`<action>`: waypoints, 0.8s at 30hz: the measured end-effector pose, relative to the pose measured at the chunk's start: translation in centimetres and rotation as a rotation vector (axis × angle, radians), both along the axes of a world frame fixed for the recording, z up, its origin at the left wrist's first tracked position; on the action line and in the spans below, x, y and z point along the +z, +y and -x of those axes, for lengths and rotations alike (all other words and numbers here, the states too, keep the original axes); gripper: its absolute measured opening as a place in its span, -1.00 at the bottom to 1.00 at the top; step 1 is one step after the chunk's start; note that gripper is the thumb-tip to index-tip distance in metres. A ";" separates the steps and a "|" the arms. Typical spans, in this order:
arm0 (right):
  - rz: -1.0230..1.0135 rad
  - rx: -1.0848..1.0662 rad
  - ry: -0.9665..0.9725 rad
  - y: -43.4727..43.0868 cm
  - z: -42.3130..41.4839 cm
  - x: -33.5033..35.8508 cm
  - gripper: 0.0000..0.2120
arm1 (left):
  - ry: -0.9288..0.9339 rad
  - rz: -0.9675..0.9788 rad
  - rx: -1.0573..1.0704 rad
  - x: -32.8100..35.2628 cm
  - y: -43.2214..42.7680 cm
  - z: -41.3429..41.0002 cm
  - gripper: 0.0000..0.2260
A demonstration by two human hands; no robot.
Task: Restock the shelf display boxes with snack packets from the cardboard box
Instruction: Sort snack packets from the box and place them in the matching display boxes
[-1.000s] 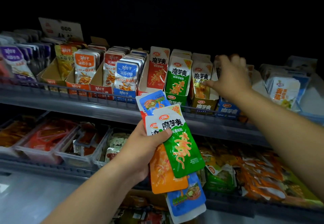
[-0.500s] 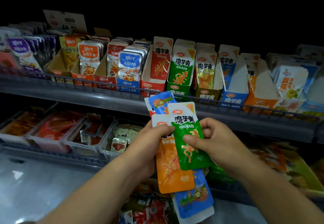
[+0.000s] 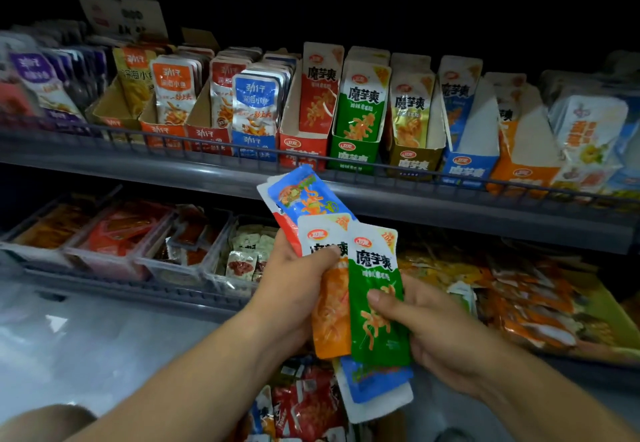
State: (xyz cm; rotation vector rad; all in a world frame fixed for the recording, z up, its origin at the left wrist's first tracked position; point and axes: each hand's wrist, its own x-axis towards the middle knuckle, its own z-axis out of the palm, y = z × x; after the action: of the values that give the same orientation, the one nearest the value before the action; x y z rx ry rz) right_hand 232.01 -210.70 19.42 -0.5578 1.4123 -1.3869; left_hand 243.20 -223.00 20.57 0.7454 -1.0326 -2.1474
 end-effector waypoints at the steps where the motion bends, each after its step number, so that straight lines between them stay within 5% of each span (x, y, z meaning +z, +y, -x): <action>1: 0.015 0.006 0.000 0.2 0.1 -0.2 -0.68 | -0.002 -0.002 0.033 -0.1 0.0 0.0 -0.63; 10: -0.039 0.024 0.104 2.0 6.2 1.7 -0.64 | -0.038 -0.095 0.167 -0.3 -1.3 -1.0 -0.66; 13: -0.023 -0.031 0.124 2.6 7.8 2.2 -0.39 | -0.096 -0.110 0.170 -0.5 -1.7 -1.5 -0.67; 20: 0.147 -0.208 0.062 1.7 5.8 3.2 -0.65 | -0.121 -0.109 -0.048 -1.0 0.2 -2.4 -0.64; 24: 0.049 -0.287 0.172 -0.1 2.1 0.9 -0.85 | -0.005 -0.138 -0.218 -1.2 1.8 -1.9 -0.68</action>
State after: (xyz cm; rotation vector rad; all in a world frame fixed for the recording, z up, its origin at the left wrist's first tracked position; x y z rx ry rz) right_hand 229.90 -210.78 20.35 -0.5312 1.6498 -1.6348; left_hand 245.15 -221.19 19.37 0.7308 -1.0163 -2.4247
